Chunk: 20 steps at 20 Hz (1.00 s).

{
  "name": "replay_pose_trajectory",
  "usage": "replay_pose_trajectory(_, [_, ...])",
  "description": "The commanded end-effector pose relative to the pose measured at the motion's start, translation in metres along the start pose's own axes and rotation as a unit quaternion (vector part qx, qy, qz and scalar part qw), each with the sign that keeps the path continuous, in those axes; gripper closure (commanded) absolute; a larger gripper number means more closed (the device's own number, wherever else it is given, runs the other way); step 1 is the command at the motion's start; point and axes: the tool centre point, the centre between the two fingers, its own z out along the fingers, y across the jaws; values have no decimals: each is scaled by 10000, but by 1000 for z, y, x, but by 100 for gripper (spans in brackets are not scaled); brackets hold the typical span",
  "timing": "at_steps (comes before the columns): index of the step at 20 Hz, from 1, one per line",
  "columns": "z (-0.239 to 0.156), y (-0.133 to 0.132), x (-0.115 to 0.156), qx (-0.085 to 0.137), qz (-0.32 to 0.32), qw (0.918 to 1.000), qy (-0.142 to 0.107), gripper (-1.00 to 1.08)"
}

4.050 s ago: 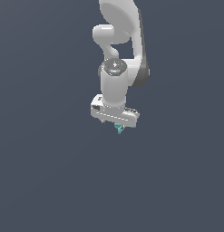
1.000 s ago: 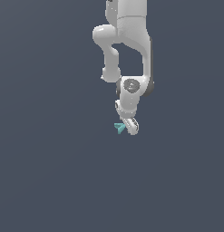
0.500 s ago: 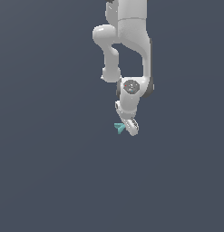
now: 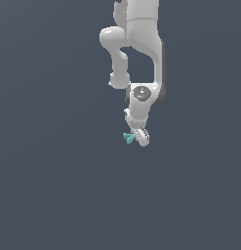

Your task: Pick up the object and move it to a goal position.

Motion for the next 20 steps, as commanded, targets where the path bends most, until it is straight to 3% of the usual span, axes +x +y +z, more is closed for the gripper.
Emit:
replay_pose_trajectory(1, [-5,-5,0,4,-1,10000,1,108])
replay_pose_trajectory(9, [-36,-36,3,0,0,10000,9,108])
replay_pose_trajectory(20, [-100,-103,7,-2,0,10000,15,108])
